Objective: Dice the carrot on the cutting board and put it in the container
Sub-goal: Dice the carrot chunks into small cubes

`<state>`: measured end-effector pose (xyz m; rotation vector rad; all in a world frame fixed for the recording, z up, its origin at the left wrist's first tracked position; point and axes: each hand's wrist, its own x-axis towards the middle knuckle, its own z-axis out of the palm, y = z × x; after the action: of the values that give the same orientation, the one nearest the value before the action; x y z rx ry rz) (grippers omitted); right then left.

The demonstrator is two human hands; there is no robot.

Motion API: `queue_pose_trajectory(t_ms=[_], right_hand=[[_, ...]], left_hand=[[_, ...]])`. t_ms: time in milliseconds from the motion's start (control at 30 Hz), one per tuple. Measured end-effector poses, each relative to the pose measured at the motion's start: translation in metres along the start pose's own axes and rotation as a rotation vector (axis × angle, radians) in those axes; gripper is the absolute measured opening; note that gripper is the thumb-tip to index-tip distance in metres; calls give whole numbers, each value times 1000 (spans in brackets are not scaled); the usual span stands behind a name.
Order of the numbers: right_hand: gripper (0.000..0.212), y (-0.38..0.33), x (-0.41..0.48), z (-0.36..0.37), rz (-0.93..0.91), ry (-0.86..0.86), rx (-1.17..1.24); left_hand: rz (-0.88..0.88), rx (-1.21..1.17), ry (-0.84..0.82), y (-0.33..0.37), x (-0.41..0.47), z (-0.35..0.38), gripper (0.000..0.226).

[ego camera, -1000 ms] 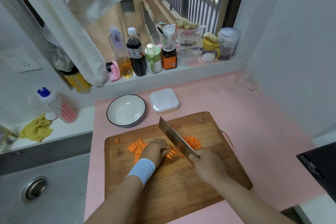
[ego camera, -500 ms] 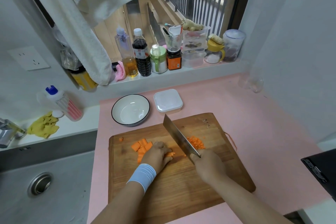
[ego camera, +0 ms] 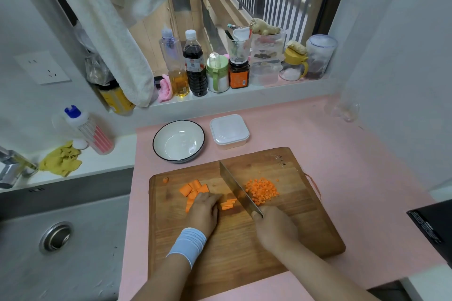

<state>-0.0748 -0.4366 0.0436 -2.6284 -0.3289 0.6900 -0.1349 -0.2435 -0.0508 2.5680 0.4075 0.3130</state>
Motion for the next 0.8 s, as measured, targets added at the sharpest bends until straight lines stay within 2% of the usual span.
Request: queue_pose_trajectory(t_ms=[200,500,667,800], right_hand=[[32,-7,2,7,7,-30,33],[31,-14,2,9,0,-36,51],[34,-9,0,4,17,-57,82],[32,-9,-2,4,8,-64,89]], left_hand=[[-1,-51,2,7,3,5,31],[-111,-133,-2,15,1,5,34],[-46,-174,-24,11,-13,3,45],[84,-155,-28,6,-15,3,37]])
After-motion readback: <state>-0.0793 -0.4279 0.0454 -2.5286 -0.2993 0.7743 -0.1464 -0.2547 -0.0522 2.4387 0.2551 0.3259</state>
